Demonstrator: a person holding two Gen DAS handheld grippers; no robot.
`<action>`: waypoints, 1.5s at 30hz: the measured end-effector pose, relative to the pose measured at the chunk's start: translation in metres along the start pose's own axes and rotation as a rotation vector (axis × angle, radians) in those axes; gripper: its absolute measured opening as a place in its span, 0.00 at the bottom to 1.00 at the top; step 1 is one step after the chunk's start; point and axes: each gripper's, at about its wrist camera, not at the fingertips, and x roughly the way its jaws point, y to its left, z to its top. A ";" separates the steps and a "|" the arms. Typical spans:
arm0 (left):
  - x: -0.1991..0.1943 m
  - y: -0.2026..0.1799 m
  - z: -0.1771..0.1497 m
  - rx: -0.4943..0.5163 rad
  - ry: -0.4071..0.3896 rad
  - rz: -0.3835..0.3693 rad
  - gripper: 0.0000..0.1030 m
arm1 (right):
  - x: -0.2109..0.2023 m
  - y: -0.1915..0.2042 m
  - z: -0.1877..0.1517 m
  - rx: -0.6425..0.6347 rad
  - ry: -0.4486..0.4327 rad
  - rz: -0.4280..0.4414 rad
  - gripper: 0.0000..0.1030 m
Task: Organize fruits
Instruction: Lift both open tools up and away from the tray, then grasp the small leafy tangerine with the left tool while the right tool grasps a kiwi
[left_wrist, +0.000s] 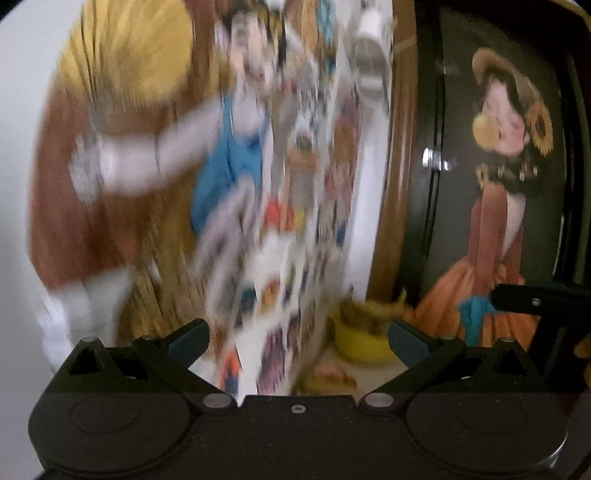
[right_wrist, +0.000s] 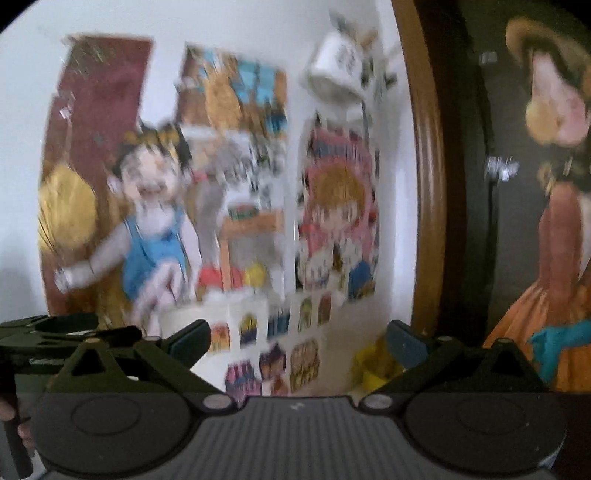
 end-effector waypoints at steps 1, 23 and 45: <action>0.008 0.001 -0.010 -0.003 0.024 -0.003 0.99 | 0.009 -0.006 -0.010 0.009 0.020 0.004 1.00; 0.126 -0.009 -0.154 0.071 0.359 -0.025 0.99 | 0.176 -0.044 -0.158 0.091 0.354 0.113 1.00; 0.160 -0.026 -0.178 0.106 0.423 -0.113 0.70 | 0.267 -0.044 -0.196 0.048 0.498 0.119 0.72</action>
